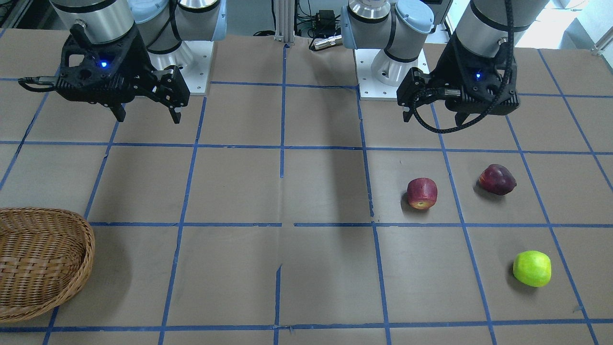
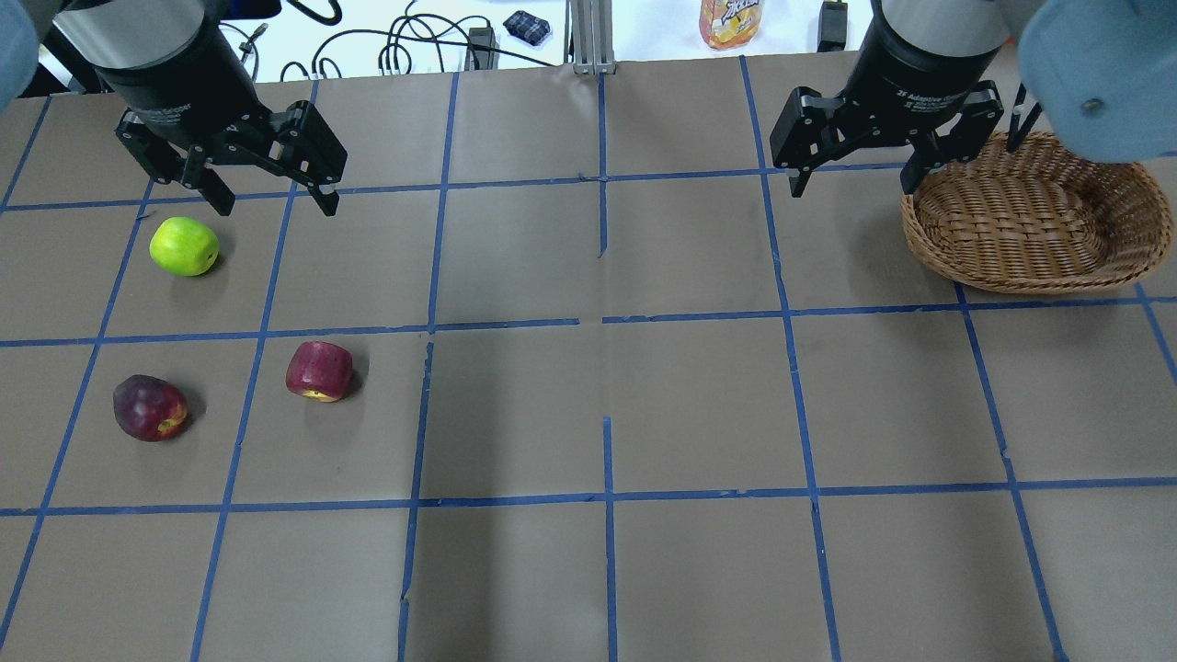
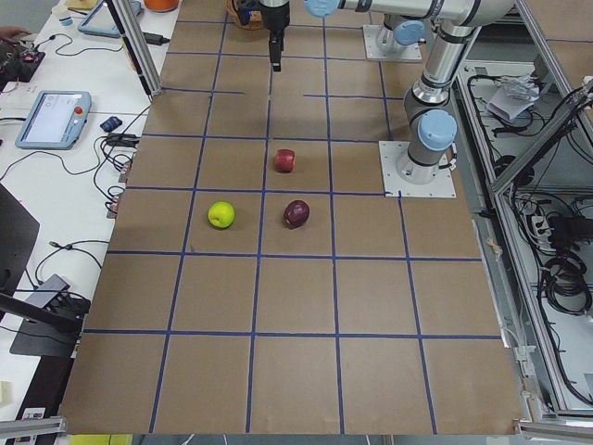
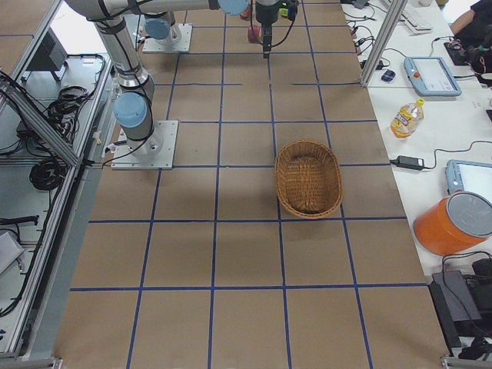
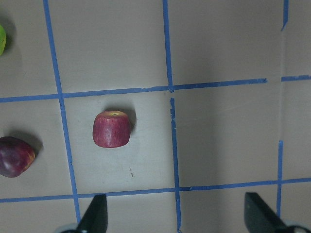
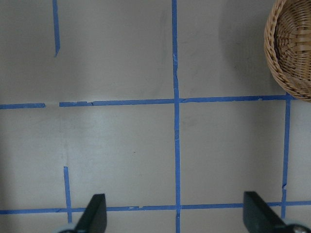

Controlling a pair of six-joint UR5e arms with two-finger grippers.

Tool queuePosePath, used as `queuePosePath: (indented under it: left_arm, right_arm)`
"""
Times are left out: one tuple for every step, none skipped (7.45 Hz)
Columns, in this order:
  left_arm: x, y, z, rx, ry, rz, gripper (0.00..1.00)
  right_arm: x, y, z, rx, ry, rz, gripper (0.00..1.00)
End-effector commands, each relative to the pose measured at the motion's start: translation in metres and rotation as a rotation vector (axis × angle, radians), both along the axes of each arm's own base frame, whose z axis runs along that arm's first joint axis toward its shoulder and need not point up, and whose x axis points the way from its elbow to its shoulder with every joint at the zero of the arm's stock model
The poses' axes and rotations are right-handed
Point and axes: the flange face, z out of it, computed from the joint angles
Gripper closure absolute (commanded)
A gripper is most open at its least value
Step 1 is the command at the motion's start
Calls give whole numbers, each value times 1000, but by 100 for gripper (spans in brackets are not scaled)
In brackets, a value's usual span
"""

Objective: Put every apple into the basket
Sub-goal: 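Reach the left gripper down and grasp the bright red apple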

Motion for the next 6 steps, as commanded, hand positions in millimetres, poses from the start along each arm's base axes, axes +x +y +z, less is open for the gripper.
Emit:
queuePosePath:
  left_arm:
    - [0,0,-1,2,2,1,0]
    - [2,0,-3,6,10,2,0]
    - [3,-2,-5,10,13,4,0]
    - [10,-5,-18,41,12,-4,0]
    - [42,-11,-63,118,22,53,0]
    - [90,-16,-112,131,46,42,0]
  right_arm:
    - [0,0,1,-1,-2,0,0]
    - [0,0,0,0,-1,0,0]
    - [0,1,0,2,-1,0,0]
    - [0,0,0,0,-1,0,0]
    - [0,0,0,0,-1,0,0]
    - [0,0,0,0,-1,0,0]
